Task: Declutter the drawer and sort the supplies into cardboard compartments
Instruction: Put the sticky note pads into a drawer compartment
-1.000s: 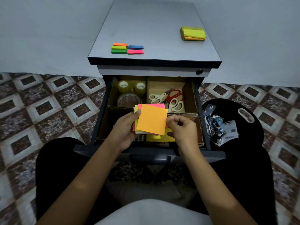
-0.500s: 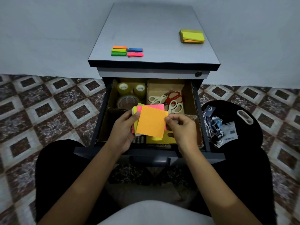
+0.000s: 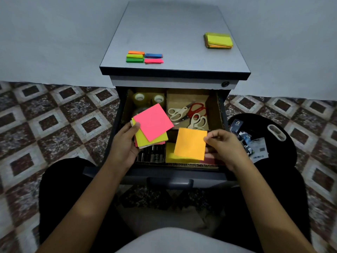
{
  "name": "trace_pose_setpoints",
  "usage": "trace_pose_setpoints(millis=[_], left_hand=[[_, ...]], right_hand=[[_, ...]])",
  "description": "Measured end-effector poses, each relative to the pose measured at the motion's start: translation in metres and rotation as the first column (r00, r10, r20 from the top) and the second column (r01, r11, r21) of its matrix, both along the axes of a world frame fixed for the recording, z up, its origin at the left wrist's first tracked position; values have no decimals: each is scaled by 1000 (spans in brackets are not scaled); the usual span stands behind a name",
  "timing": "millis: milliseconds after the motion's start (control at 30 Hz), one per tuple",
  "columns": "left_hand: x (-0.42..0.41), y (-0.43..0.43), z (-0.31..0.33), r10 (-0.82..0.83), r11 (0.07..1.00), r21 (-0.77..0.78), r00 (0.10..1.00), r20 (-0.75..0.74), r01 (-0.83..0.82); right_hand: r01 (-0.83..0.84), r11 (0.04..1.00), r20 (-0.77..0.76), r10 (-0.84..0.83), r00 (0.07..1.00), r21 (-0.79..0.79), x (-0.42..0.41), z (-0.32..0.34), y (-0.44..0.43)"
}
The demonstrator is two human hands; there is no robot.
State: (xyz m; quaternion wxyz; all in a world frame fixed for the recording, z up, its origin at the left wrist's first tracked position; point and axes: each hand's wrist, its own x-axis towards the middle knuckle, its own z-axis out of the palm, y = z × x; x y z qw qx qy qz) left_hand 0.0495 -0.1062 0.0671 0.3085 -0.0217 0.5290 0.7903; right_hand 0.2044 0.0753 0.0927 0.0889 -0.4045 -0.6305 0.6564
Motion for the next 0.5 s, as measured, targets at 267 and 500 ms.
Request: trace_pose_setpoints(millis=[267, 500], left_hand=[[1, 0, -1, -1, 1000, 12, 1000, 26, 1], [0, 0, 0, 4, 1000, 16, 999, 43, -4]], right_hand=[[-238, 952, 317, 170, 933, 191, -26, -26, -11], [-285, 916, 409, 154, 899, 282, -29, -33, -14]])
